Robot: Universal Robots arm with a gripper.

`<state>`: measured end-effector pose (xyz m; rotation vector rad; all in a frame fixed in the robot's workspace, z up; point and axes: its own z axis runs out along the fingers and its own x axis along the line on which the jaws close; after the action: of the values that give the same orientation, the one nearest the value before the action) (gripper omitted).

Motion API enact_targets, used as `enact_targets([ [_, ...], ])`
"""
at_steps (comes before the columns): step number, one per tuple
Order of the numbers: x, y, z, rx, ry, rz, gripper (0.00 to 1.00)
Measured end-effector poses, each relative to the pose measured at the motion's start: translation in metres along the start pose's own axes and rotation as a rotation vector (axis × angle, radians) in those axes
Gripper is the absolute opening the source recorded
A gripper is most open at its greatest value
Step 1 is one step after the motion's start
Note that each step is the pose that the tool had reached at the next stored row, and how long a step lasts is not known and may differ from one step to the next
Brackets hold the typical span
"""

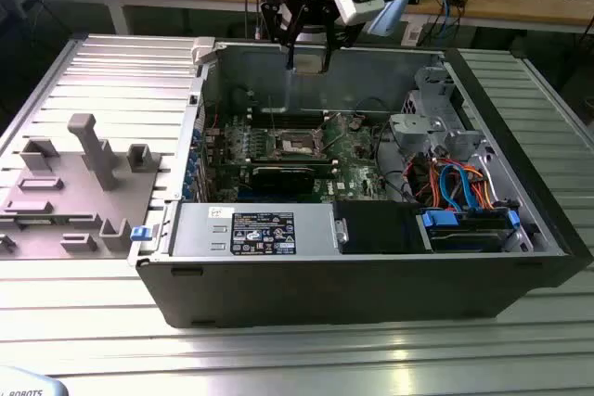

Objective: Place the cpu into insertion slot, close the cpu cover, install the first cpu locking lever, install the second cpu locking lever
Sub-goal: 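Place the cpu into insertion slot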

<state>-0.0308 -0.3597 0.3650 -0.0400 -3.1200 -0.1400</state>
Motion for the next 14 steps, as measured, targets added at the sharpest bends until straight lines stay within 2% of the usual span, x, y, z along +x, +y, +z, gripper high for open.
enact_targets([
  [14,0.0006,-0.0003,0.0028,0.0001,0.0,0.0,0.54],
])
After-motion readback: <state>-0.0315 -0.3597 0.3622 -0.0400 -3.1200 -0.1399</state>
